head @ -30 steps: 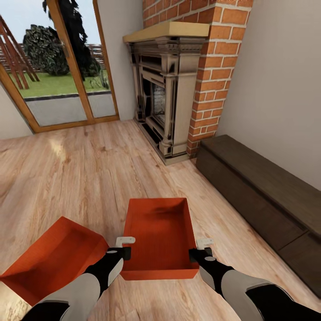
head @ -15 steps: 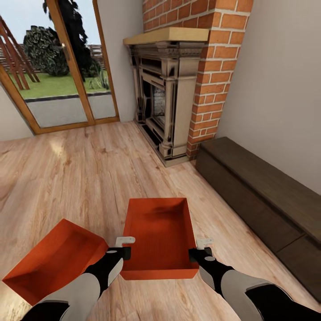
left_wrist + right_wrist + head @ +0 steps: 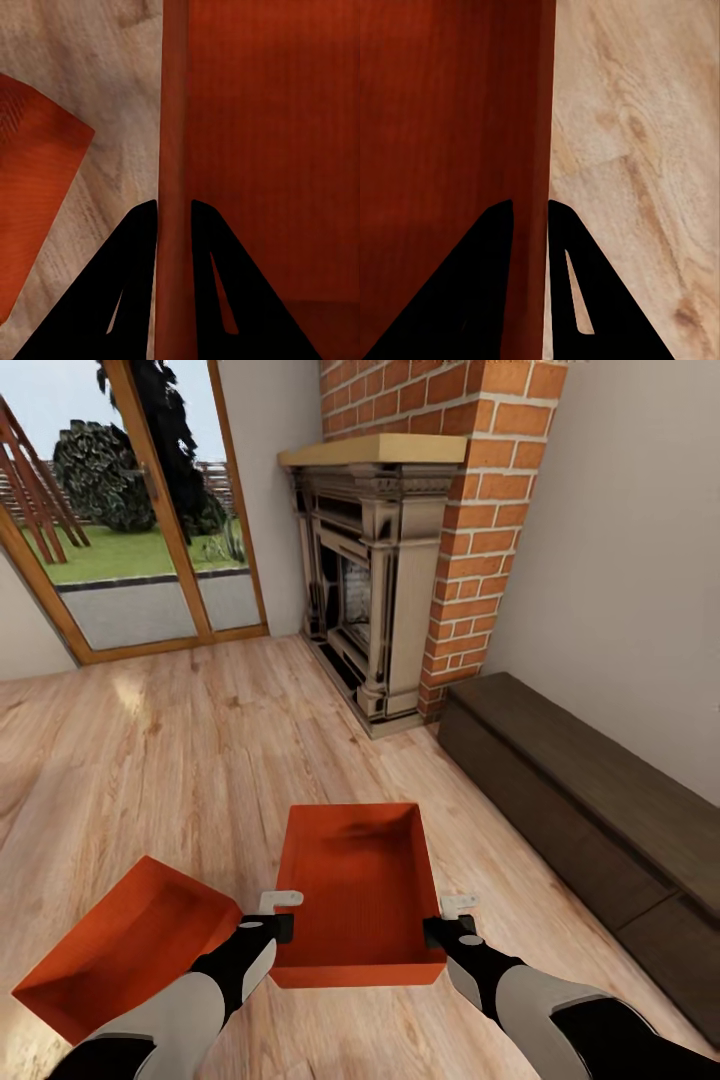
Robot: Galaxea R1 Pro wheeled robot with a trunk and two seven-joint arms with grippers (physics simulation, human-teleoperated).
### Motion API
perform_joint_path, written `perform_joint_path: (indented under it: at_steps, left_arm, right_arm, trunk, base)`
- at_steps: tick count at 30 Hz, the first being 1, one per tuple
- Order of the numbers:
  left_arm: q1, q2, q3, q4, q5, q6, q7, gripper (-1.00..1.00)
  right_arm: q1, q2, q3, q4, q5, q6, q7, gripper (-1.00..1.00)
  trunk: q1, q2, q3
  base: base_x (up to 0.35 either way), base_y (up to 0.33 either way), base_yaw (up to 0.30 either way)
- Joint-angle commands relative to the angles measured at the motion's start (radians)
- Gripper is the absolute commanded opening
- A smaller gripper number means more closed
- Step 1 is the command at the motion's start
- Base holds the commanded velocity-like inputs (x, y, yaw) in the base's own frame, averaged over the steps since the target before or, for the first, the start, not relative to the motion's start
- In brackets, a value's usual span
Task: Move the two storage containers from the living room to the garage. In the garage, place one container on the floor and stack the other container on top of it (either order is fine).
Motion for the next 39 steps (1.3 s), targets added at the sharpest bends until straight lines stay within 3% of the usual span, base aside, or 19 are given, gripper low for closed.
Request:
perform_joint_path:
  at_steps: [1,39]
  left_arm:
    - [0.001,-0.001,0.003,0.0,0.0,0.007,0.01,-1.0]
    - [0.001,-0.001,0.003,-0.003,-0.003,0.007,0.01,-1.0]
  right_arm:
    - [-0.002,0.004,-0.025,0.0,0.003,-0.004,-0.004,-1.0]
    - [-0.002,0.004,-0.028,0.0,0.001,-0.004,-0.004,-1.0]
  trunk:
    - [-0.004,0.007,0.004]
    - [-0.15,0.273,0.18]
  base:
    - [0.0,0.0,0.0]
    - [0.0,0.0,0.0]
